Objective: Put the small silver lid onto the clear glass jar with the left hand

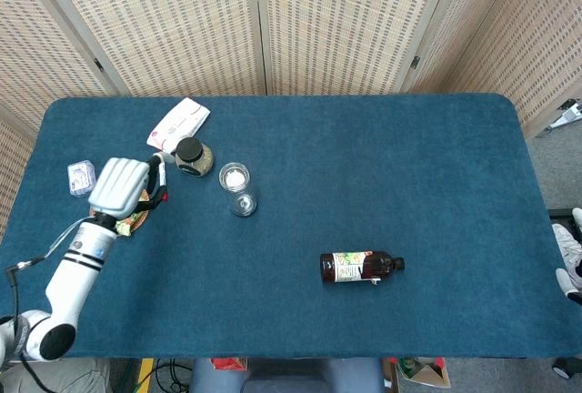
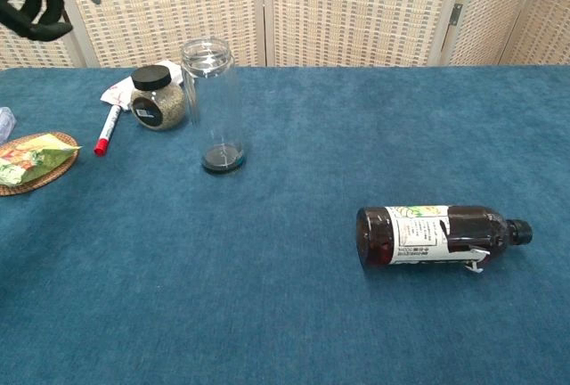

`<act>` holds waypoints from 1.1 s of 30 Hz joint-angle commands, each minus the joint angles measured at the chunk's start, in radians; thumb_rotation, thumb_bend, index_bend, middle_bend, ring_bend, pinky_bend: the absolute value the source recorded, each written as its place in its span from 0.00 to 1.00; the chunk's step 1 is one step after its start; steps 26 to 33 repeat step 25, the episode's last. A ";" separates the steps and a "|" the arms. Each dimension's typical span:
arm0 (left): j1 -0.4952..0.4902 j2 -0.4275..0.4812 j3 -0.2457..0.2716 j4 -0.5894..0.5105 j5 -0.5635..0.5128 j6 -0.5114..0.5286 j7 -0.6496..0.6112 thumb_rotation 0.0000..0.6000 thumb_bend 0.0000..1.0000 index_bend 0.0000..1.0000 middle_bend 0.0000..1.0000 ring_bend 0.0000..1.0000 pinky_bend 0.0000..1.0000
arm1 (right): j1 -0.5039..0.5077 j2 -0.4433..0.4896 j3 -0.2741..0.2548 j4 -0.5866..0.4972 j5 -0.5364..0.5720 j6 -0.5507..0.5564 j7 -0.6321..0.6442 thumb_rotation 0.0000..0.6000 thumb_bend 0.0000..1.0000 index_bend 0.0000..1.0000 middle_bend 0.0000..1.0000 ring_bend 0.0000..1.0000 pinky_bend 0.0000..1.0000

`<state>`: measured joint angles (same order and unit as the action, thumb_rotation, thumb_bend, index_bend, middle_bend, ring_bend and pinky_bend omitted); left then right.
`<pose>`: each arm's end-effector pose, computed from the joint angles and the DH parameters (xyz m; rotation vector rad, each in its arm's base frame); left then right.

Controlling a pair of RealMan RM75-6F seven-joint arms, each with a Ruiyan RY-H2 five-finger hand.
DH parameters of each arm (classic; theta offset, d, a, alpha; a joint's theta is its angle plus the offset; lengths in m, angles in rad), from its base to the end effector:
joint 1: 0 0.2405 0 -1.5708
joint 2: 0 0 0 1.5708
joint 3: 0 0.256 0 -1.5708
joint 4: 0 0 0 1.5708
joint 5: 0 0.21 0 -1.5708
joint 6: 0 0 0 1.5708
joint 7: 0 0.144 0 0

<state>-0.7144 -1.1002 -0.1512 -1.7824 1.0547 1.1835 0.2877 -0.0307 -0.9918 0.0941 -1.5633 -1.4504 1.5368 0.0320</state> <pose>-0.1626 0.3470 0.1362 -1.6223 -0.7988 -0.9739 -0.3446 -0.1519 0.2232 1.2676 -0.8009 0.7550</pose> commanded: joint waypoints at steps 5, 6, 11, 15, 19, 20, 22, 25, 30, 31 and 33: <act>0.172 0.002 0.089 -0.058 0.050 0.154 -0.014 1.00 0.41 0.27 0.40 0.41 0.64 | 0.016 -0.010 -0.014 0.018 -0.038 -0.011 0.024 1.00 0.31 0.03 0.18 0.13 0.17; 0.195 -0.002 0.101 -0.058 0.058 0.171 -0.019 1.00 0.41 0.26 0.38 0.38 0.60 | 0.020 -0.012 -0.015 0.021 -0.043 -0.013 0.025 1.00 0.32 0.03 0.18 0.13 0.17; 0.286 -0.036 0.152 -0.035 0.107 0.237 -0.025 1.00 0.40 0.26 0.28 0.27 0.45 | 0.040 -0.028 -0.018 0.033 -0.048 -0.040 0.022 1.00 0.32 0.03 0.18 0.13 0.17; 0.341 -0.061 0.177 -0.020 0.139 0.273 -0.030 1.00 0.40 0.26 0.26 0.26 0.41 | 0.052 -0.041 -0.021 0.038 -0.049 -0.058 0.025 1.00 0.32 0.03 0.18 0.13 0.17; 0.385 -0.083 0.178 -0.011 0.172 0.313 -0.050 1.00 0.40 0.26 0.26 0.26 0.41 | 0.059 -0.049 -0.022 0.042 -0.050 -0.063 0.025 1.00 0.32 0.03 0.18 0.13 0.17; 0.395 -0.089 0.178 -0.006 0.184 0.322 -0.058 1.00 0.40 0.26 0.26 0.26 0.41 | 0.061 -0.049 -0.022 0.041 -0.050 -0.065 0.024 1.00 0.32 0.03 0.18 0.13 0.17; 0.406 -0.096 0.177 0.000 0.202 0.331 -0.064 1.00 0.40 0.26 0.26 0.26 0.41 | 0.062 -0.049 -0.023 0.040 -0.050 -0.065 0.023 1.00 0.32 0.03 0.18 0.13 0.17; 0.421 -0.106 0.171 0.012 0.231 0.344 -0.064 1.00 0.40 0.26 0.26 0.26 0.41 | 0.062 -0.048 -0.024 0.035 -0.052 -0.061 0.024 1.00 0.32 0.03 0.18 0.13 0.17; 0.421 -0.106 0.171 0.012 0.231 0.344 -0.064 1.00 0.40 0.26 0.26 0.26 0.41 | 0.062 -0.048 -0.024 0.035 -0.052 -0.061 0.024 1.00 0.32 0.03 0.18 0.13 0.17; 0.421 -0.106 0.171 0.012 0.231 0.344 -0.064 1.00 0.40 0.26 0.26 0.26 0.41 | 0.062 -0.048 -0.024 0.035 -0.052 -0.061 0.024 1.00 0.32 0.03 0.18 0.13 0.17; 0.421 -0.106 0.171 0.012 0.231 0.344 -0.064 1.00 0.40 0.26 0.26 0.26 0.41 | 0.062 -0.048 -0.024 0.035 -0.052 -0.061 0.024 1.00 0.32 0.03 0.18 0.13 0.17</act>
